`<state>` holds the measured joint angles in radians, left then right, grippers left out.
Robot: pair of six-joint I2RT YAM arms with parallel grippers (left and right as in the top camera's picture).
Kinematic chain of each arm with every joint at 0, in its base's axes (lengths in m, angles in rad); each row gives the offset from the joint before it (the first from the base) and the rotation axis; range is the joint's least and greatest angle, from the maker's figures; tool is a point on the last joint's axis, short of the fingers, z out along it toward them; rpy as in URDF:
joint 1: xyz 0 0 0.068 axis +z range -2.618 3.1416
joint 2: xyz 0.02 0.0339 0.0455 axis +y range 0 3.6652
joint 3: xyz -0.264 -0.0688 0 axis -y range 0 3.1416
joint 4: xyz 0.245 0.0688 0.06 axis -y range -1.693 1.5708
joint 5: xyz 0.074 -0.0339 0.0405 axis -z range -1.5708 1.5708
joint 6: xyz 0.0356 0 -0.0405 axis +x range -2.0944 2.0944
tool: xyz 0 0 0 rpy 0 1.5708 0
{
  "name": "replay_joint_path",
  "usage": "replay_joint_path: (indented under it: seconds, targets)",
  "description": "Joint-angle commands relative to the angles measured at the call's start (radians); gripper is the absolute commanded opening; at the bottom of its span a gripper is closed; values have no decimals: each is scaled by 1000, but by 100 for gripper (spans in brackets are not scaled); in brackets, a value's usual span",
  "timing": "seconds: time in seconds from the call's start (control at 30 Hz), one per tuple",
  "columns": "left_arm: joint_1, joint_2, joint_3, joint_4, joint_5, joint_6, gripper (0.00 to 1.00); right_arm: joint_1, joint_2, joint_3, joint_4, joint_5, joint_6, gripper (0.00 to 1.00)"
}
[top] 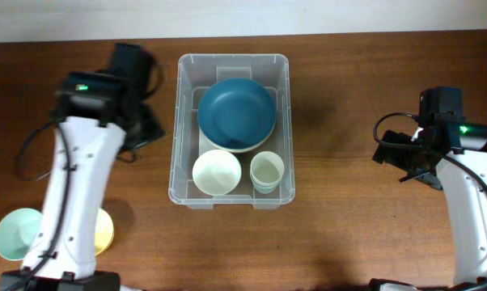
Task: Pack container
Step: 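Place the white bowl in the front left of the container, then grasp the yellow bowl rim with the left gripper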
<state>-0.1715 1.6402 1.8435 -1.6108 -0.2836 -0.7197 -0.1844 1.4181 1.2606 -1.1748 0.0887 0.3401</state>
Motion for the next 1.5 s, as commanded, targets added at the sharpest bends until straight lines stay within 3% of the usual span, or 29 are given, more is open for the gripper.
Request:
replay_joint_path:
  seconds: [0.0, 0.53, 0.73, 0.9, 1.1, 1.23, 1.43, 1.47]
  targets:
    - [119, -28, -62, -17, -31, -103, 83, -6, -16, 15, 0, 1, 5, 99]
    - [402, -97, -745, 398, 63, -86, 87, -6, -16, 15, 0, 1, 5, 99]
    - [451, -97, -910, 637, 123, 58, 87, -6, -16, 15, 0, 1, 5, 99]
    - [451, -97, -1011, 845, 145, 108, 85, -6, -16, 15, -2, 1, 5, 99]
    - [451, -97, -1031, 885, 153, 108, 67, -6, -16, 15, -1, 1, 5, 99]
    - [451, -97, -1031, 885, 153, 108, 45, -6, -16, 15, -1, 1, 5, 99]
    - [451, -97, -1029, 885, 153, 108, 1, -6, -16, 15, 0, 1, 5, 99]
    - [451, -97, -1027, 885, 153, 108, 1, -6, -16, 15, 0, 1, 5, 99]
